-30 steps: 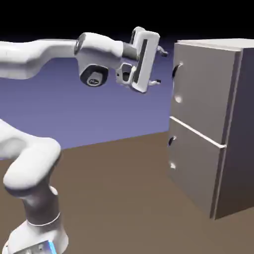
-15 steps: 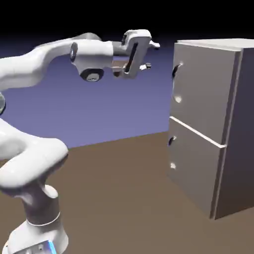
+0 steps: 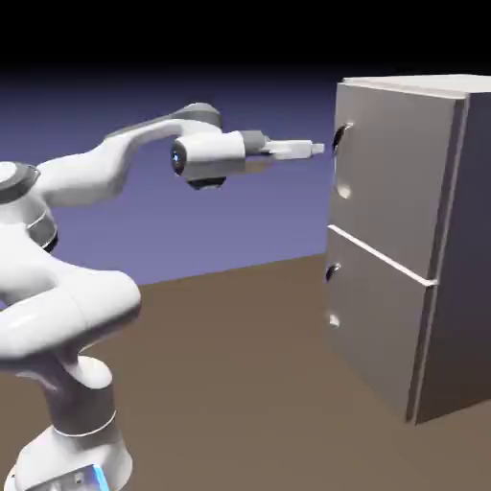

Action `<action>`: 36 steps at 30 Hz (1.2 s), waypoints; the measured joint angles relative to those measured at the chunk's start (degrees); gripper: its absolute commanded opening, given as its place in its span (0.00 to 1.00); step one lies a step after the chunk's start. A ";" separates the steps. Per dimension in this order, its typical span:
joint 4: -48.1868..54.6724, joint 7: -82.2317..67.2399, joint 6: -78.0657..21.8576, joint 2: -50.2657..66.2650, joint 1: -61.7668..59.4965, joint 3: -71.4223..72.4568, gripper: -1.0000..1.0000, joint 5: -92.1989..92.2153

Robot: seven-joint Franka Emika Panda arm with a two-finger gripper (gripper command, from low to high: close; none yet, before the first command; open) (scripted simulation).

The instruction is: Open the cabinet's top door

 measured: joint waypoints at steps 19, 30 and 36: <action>-12.50 -8.62 -24.15 -2.19 2.93 -5.63 0.00 8.29; -15.31 -35.46 -21.91 17.53 14.62 -12.02 0.00 14.52; -11.11 -50.42 -13.64 29.62 20.36 -15.36 0.00 18.72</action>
